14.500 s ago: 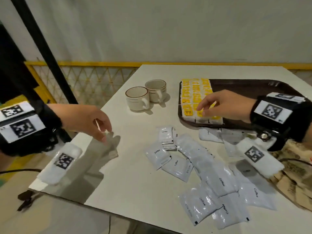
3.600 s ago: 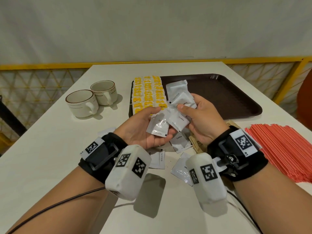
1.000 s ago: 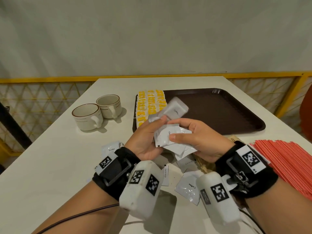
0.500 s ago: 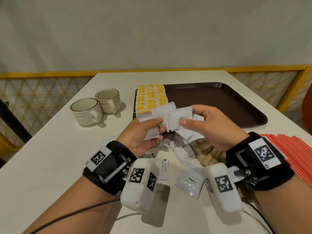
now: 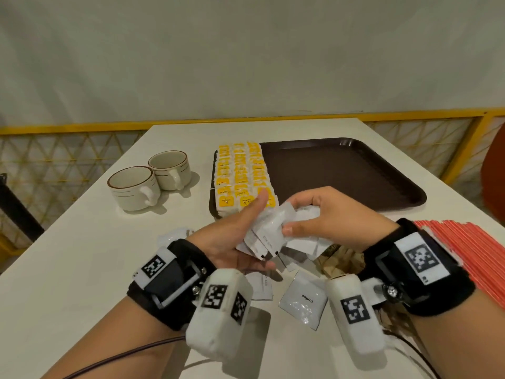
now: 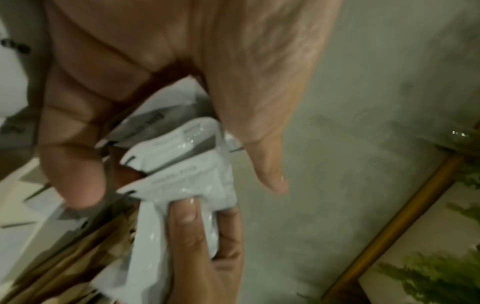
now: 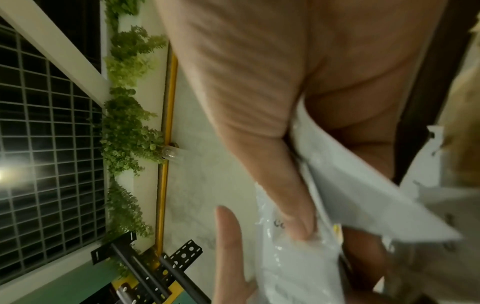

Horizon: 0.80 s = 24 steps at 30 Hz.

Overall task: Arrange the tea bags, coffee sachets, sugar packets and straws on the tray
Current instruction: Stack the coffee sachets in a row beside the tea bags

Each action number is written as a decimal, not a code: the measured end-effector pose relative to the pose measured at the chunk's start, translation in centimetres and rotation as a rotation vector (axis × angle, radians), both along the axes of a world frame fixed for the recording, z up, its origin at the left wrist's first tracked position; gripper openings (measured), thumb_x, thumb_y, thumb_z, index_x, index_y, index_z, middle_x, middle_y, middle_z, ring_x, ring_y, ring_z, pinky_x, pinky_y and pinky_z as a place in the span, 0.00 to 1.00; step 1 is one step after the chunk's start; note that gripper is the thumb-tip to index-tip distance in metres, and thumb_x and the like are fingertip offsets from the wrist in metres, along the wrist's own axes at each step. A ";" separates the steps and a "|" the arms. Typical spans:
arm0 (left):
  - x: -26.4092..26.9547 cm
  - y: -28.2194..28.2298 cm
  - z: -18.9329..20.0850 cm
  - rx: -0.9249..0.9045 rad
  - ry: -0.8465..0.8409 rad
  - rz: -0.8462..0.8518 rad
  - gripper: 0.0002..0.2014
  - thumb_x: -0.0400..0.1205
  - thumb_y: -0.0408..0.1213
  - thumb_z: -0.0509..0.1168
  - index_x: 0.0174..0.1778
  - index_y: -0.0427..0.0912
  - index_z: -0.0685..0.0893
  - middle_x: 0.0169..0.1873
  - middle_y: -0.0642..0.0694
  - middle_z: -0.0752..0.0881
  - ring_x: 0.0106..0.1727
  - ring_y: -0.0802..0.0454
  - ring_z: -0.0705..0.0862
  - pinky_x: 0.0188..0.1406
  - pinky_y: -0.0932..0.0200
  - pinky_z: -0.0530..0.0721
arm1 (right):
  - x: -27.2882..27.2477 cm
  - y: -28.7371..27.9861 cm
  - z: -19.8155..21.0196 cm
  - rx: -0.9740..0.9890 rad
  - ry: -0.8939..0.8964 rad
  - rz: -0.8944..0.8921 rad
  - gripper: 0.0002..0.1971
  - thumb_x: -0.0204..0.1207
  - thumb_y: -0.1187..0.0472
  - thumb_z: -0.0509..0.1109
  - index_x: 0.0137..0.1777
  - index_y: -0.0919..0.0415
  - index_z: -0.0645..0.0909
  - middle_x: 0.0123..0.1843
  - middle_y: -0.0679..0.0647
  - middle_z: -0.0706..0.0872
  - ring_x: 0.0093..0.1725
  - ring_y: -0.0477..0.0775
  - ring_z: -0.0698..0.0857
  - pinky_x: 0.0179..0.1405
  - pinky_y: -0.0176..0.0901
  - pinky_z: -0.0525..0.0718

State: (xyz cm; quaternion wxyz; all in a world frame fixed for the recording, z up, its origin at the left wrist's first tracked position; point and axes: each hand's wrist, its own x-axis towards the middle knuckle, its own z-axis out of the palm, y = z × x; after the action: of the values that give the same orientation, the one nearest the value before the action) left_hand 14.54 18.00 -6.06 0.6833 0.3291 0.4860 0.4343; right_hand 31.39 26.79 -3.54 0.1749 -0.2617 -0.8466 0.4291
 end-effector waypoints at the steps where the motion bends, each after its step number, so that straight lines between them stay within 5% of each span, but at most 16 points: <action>1: 0.3 -0.1 0.0 0.003 0.021 -0.008 0.32 0.68 0.65 0.65 0.61 0.46 0.83 0.38 0.41 0.85 0.34 0.49 0.84 0.30 0.57 0.85 | -0.1 -0.1 -0.1 0.015 -0.004 -0.002 0.10 0.69 0.59 0.80 0.49 0.52 0.88 0.48 0.46 0.90 0.51 0.45 0.87 0.57 0.43 0.83; 6: 0.4 -0.1 0.1 0.019 -0.004 -0.001 0.23 0.74 0.41 0.72 0.64 0.41 0.79 0.38 0.37 0.85 0.32 0.46 0.84 0.32 0.54 0.87 | -0.7 -0.2 -0.6 0.068 0.021 -0.064 0.19 0.66 0.56 0.82 0.56 0.46 0.86 0.53 0.39 0.88 0.57 0.37 0.84 0.62 0.42 0.80; 9: 0.1 0.1 0.3 0.079 -0.115 0.120 0.19 0.77 0.34 0.67 0.65 0.37 0.78 0.34 0.38 0.83 0.30 0.48 0.82 0.26 0.58 0.83 | -0.6 0.2 -0.8 -0.084 0.121 -0.063 0.27 0.65 0.56 0.82 0.64 0.45 0.81 0.61 0.44 0.86 0.63 0.45 0.84 0.68 0.53 0.79; 11: -0.1 0.2 0.4 0.128 -0.169 0.194 0.21 0.77 0.31 0.66 0.67 0.36 0.77 0.35 0.40 0.84 0.30 0.50 0.82 0.25 0.60 0.82 | -0.4 0.4 -0.7 -0.313 0.248 -0.065 0.30 0.65 0.65 0.79 0.68 0.52 0.77 0.63 0.52 0.86 0.62 0.53 0.86 0.65 0.54 0.82; 14: -0.1 0.1 0.5 0.177 -0.236 0.227 0.20 0.76 0.32 0.65 0.65 0.38 0.79 0.40 0.40 0.84 0.33 0.51 0.83 0.26 0.61 0.82 | -0.4 0.4 -0.5 -0.466 0.389 -0.140 0.25 0.69 0.76 0.73 0.65 0.61 0.76 0.57 0.60 0.89 0.57 0.60 0.88 0.54 0.50 0.88; 18: -0.2 0.1 0.5 0.185 -0.311 0.282 0.19 0.75 0.30 0.65 0.63 0.39 0.80 0.43 0.37 0.85 0.37 0.48 0.85 0.29 0.61 0.83 | -0.2 0.5 -0.5 -0.438 0.402 -0.223 0.12 0.73 0.71 0.71 0.57 0.63 0.82 0.51 0.59 0.91 0.57 0.73 0.86 0.57 0.69 0.81; 24: -0.5 0.1 0.6 0.196 -0.351 0.332 0.13 0.77 0.26 0.62 0.56 0.41 0.81 0.37 0.39 0.86 0.37 0.45 0.86 0.33 0.57 0.86 | -0.2 0.2 -0.2 -0.500 0.463 -0.228 0.10 0.76 0.70 0.70 0.56 0.68 0.82 0.52 0.61 0.90 0.47 0.57 0.89 0.37 0.43 0.90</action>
State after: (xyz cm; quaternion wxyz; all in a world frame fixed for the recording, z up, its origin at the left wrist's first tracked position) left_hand 14.08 18.09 -5.46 0.6413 0.2290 0.3631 0.6360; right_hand 31.20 27.01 -3.71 0.3393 -0.2851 -0.6186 0.6487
